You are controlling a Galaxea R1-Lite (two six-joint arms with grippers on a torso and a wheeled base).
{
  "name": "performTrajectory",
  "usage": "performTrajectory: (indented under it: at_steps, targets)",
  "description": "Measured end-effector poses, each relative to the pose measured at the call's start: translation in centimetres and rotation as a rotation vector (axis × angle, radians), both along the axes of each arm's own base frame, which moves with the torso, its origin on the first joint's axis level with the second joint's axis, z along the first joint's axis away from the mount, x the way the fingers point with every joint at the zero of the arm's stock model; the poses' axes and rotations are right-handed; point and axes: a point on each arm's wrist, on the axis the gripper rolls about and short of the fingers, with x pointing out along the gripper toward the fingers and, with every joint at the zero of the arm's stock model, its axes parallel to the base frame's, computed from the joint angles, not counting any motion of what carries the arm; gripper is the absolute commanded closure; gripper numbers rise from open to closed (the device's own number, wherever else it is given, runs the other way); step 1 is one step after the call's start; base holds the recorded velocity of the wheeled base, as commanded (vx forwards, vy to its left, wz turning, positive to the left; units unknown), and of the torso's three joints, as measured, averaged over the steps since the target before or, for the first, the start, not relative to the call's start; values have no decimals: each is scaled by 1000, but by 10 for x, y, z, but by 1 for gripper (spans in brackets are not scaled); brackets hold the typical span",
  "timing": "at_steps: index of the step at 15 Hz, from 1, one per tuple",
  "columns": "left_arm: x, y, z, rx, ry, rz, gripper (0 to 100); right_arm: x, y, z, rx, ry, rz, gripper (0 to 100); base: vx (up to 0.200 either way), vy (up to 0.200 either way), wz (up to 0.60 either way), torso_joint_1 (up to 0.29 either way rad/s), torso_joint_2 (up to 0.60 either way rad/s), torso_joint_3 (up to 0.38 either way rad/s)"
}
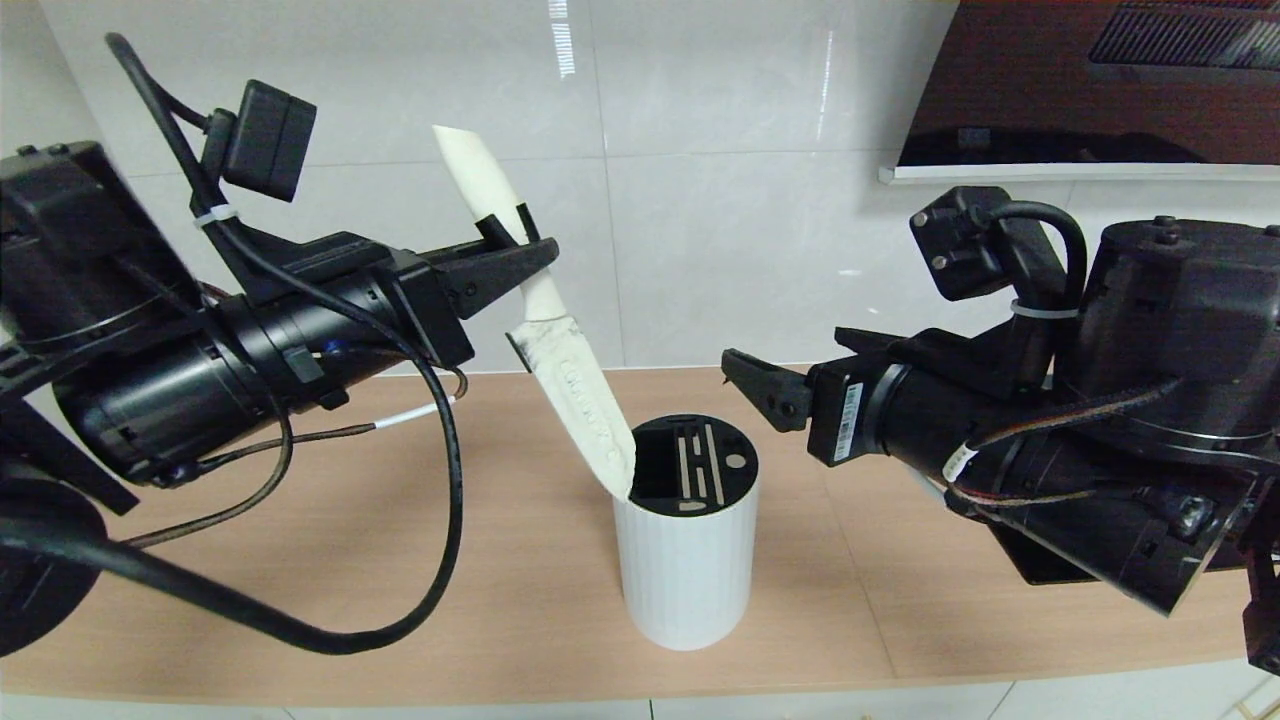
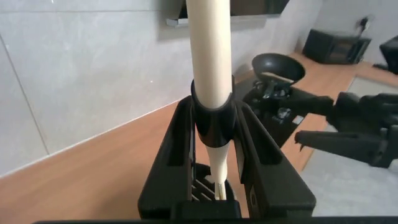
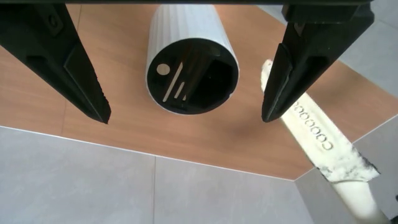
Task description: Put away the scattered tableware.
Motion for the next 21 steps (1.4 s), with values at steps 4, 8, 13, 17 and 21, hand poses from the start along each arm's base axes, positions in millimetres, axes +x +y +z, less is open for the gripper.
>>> performTrajectory:
  at_steps: [4,8,13,17,21]
  targets:
    - [13,-9,-2,-2,-94,0,100,0,0,0,1,-1,0,0,0,0,0,0,0,0]
    - [20,-21,-13,24,-101,-18,100,0,0,0,1,-1,-1,0,0,0,0,0,0,0]
    - [30,-26,-22,109,-149,22,100,0,0,0,1,-1,-3,0,0,0,0,0,0,0]
    - [32,-31,-27,123,-146,10,100,0,0,0,1,-1,-2,0,0,0,0,0,0,0]
    - [34,-36,-35,164,-157,6,100,0,0,0,0,0,-1,0,0,0,0,0,0,0]
